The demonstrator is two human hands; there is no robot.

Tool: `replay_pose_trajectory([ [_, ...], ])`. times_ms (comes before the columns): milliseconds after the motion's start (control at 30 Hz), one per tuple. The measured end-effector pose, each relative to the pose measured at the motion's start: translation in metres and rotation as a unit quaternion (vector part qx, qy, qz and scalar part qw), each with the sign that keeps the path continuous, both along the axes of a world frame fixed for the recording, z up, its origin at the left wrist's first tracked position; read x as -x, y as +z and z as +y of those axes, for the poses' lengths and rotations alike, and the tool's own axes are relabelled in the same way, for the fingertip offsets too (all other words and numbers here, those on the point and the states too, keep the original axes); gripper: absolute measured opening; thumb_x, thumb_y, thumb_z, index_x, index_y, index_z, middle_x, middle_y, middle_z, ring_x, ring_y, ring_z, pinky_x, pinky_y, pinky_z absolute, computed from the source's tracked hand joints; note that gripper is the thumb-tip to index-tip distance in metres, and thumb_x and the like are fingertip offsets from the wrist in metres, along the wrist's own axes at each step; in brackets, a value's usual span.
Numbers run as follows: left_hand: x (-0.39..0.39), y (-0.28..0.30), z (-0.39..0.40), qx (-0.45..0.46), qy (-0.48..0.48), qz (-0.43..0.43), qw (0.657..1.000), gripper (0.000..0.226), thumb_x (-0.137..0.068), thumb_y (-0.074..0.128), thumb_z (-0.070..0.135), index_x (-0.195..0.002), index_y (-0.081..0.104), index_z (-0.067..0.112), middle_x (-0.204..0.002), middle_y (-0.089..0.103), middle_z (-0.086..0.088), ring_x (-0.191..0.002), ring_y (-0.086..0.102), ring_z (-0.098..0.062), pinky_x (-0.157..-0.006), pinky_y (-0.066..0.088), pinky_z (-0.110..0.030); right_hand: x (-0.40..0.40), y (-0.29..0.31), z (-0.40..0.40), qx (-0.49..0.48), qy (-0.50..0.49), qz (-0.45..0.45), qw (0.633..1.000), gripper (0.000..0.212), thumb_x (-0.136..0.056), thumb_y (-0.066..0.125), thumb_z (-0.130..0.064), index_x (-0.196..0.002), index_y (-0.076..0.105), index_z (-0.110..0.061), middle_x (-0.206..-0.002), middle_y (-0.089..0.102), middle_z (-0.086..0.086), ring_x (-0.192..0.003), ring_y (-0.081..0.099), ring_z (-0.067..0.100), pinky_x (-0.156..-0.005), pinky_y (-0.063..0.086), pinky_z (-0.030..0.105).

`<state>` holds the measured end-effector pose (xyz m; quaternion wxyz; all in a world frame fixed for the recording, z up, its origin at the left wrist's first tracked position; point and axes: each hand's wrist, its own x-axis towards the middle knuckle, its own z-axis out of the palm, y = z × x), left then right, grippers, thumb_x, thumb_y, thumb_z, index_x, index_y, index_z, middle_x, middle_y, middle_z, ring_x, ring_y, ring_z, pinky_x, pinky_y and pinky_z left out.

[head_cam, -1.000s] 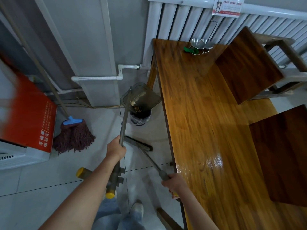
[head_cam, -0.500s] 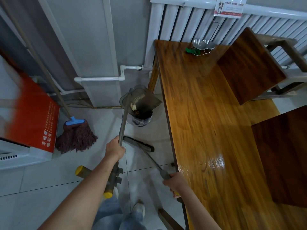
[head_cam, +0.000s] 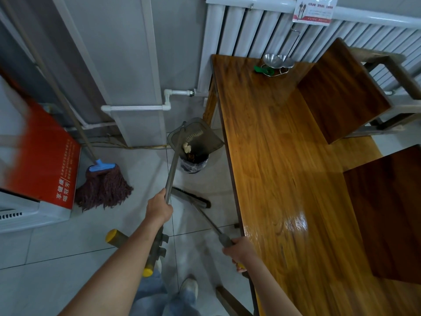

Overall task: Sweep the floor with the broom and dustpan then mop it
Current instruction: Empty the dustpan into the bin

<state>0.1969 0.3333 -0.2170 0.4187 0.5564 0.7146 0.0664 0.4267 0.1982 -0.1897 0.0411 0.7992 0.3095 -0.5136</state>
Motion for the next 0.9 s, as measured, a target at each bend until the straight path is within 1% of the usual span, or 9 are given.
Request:
replay_pose_trajectory([
  [67, -0.002, 0.001, 0.001, 0.008, 0.011, -0.001, 1.0, 0.067, -0.086, 0.052, 0.006, -0.149, 0.032, 0.016, -0.129, 0.057, -0.013, -0.105, 0.059, -0.03, -0.089, 0.051, -0.031, 0.0, 0.0, 0.0, 0.002, -0.002, 0.0, 1.0, 0.03, -0.084, 0.066, -0.025, -0.111, 0.066, -0.012, -0.072, 0.059, 0.0, -0.074, 0.062, 0.018, -0.082, 0.059, 0.039],
  [133, -0.002, 0.001, 0.003, 0.009, 0.018, -0.005, 1.0, 0.067, -0.086, 0.052, 0.006, -0.149, 0.032, 0.016, -0.13, 0.057, -0.013, -0.107, 0.059, -0.03, -0.091, 0.05, -0.031, 0.0, 0.001, 0.0, 0.004, -0.008, 0.004, 1.0, 0.03, -0.085, 0.066, -0.024, -0.112, 0.065, -0.012, -0.071, 0.059, 0.0, -0.071, 0.061, 0.017, -0.079, 0.06, 0.038],
  [267, -0.001, 0.004, 0.003, 0.004, 0.022, -0.009, 1.0, 0.064, -0.086, 0.054, 0.005, -0.147, 0.036, 0.014, -0.127, 0.059, -0.013, -0.106, 0.059, -0.029, -0.085, 0.047, -0.028, 0.0, 0.0, 0.002, 0.004, -0.005, 0.002, 1.0, 0.026, -0.085, 0.066, -0.024, -0.108, 0.065, -0.012, -0.072, 0.06, 0.001, -0.07, 0.062, 0.017, -0.077, 0.061, 0.038],
  [333, 0.0, 0.004, 0.002, 0.001, 0.02, -0.009, 1.0, 0.064, -0.086, 0.055, 0.004, -0.146, 0.037, 0.014, -0.124, 0.06, -0.013, -0.103, 0.06, -0.029, -0.081, 0.046, -0.026, 0.0, 0.0, 0.003, 0.004, -0.005, 0.003, 1.0, 0.027, -0.086, 0.065, -0.023, -0.11, 0.065, -0.01, -0.073, 0.061, 0.002, -0.067, 0.061, 0.017, -0.073, 0.061, 0.037],
  [500, 0.002, 0.006, 0.001, 0.001, 0.015, -0.005, 1.0, 0.067, -0.087, 0.054, 0.005, -0.149, 0.031, 0.015, -0.128, 0.058, -0.013, -0.1, 0.061, -0.026, -0.08, 0.047, -0.024, 0.001, 0.0, 0.003, 0.006, -0.008, 0.001, 1.0, 0.033, -0.086, 0.066, -0.023, -0.116, 0.063, -0.009, -0.074, 0.059, 0.003, -0.069, 0.062, 0.018, -0.071, 0.061, 0.036],
  [600, -0.001, 0.008, -0.001, 0.003, -0.01, 0.033, 0.999, 0.066, -0.09, 0.051, 0.006, -0.151, 0.025, 0.015, -0.132, 0.054, -0.016, -0.108, 0.058, -0.03, -0.086, 0.047, -0.028, 0.002, 0.0, 0.002, 0.002, -0.004, 0.0, 1.0, 0.034, -0.087, 0.066, -0.024, -0.117, 0.063, -0.009, -0.071, 0.057, 0.001, -0.065, 0.059, 0.015, -0.073, 0.061, 0.035],
  [667, -0.002, 0.009, -0.002, 0.001, -0.024, 0.052, 0.998, 0.065, -0.091, 0.05, 0.008, -0.151, 0.025, 0.015, -0.132, 0.054, -0.016, -0.113, 0.056, -0.032, -0.093, 0.046, -0.033, 0.001, 0.0, 0.002, 0.002, -0.006, 0.002, 1.0, 0.034, -0.087, 0.066, -0.023, -0.117, 0.063, -0.009, -0.07, 0.056, 0.001, -0.063, 0.058, 0.014, -0.072, 0.06, 0.035],
  [700, -0.002, 0.009, -0.002, -0.001, -0.024, 0.055, 0.998, 0.065, -0.091, 0.05, 0.008, -0.15, 0.025, 0.015, -0.131, 0.054, -0.016, -0.112, 0.056, -0.033, -0.094, 0.047, -0.034, 0.001, 0.0, 0.002, 0.003, -0.007, 0.004, 1.0, 0.033, -0.087, 0.066, -0.022, -0.116, 0.063, -0.008, -0.07, 0.057, 0.001, -0.063, 0.058, 0.014, -0.072, 0.061, 0.036],
  [900, -0.007, 0.015, 0.001, -0.017, -0.016, 0.035, 0.999, 0.06, -0.09, 0.05, 0.004, -0.147, 0.033, 0.014, -0.121, 0.06, -0.015, -0.102, 0.06, -0.03, -0.083, 0.047, -0.028, 0.0, 0.0, 0.003, 0.008, -0.002, 0.003, 1.0, 0.03, -0.088, 0.065, -0.023, -0.115, 0.063, -0.011, -0.071, 0.058, 0.001, -0.063, 0.059, 0.015, -0.07, 0.061, 0.036],
])
